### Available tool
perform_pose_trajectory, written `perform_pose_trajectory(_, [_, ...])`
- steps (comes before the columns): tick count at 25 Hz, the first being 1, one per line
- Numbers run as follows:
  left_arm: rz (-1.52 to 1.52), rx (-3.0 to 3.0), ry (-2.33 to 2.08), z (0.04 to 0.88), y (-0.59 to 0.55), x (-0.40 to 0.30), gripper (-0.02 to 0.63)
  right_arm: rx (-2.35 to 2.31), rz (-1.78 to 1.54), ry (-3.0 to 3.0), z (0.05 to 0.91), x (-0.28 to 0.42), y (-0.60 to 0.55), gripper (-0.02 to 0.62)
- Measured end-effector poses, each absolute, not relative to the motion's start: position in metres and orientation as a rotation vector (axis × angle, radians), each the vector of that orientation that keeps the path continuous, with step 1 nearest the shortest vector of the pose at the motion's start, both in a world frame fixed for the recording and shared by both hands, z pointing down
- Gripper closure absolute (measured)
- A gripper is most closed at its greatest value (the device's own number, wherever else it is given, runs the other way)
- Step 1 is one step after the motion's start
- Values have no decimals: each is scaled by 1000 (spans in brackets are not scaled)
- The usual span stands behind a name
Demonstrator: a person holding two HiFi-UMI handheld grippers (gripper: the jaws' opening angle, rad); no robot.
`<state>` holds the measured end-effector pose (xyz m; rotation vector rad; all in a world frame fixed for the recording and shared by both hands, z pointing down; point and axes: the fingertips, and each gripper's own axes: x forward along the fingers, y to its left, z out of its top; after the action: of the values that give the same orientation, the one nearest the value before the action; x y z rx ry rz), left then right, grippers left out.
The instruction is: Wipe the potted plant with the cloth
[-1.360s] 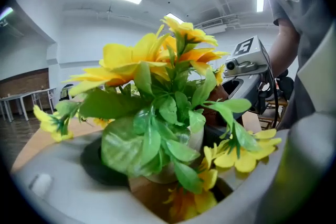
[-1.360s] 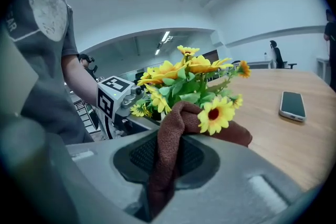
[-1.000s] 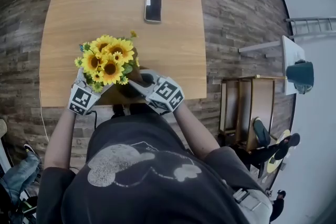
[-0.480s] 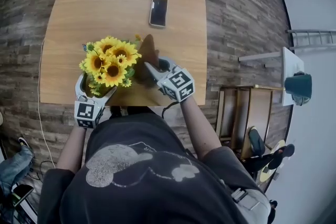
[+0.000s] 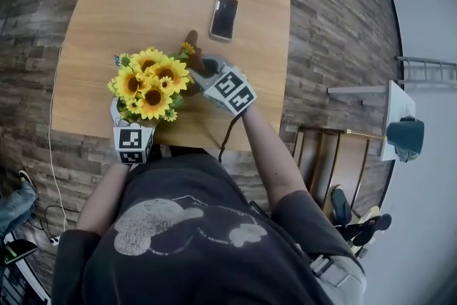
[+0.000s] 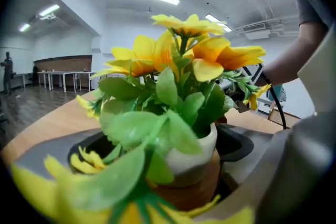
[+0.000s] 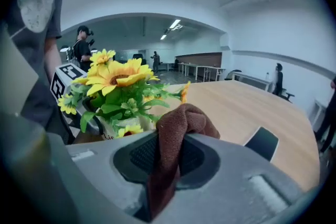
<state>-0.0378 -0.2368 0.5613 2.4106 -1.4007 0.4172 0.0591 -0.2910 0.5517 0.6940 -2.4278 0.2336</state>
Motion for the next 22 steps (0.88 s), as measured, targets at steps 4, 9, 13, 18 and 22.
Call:
perform_pose_trajectory(4, [436, 2444, -1358, 562, -236, -33, 17, 607, 205, -2442, 556, 43, -295, 540])
perform_pose_trajectory(9, [449, 2512, -1286, 566, -229, -29, 106, 578, 237, -2463, 560, 33, -301, 540])
perform_pose_trajectory(13, [498, 2592, -1148, 572, -222, -27, 107, 522, 260, -2475, 563, 30, -290, 540])
perform_pose_trajectory(18, [527, 2705, -928, 572, -215, -22, 107, 432, 279, -2458, 571, 32, -263, 540])
perform_pose_trajectory(22, [555, 2763, -790, 573, -210, -20, 107, 408, 320, -2456, 575, 37, -241, 540])
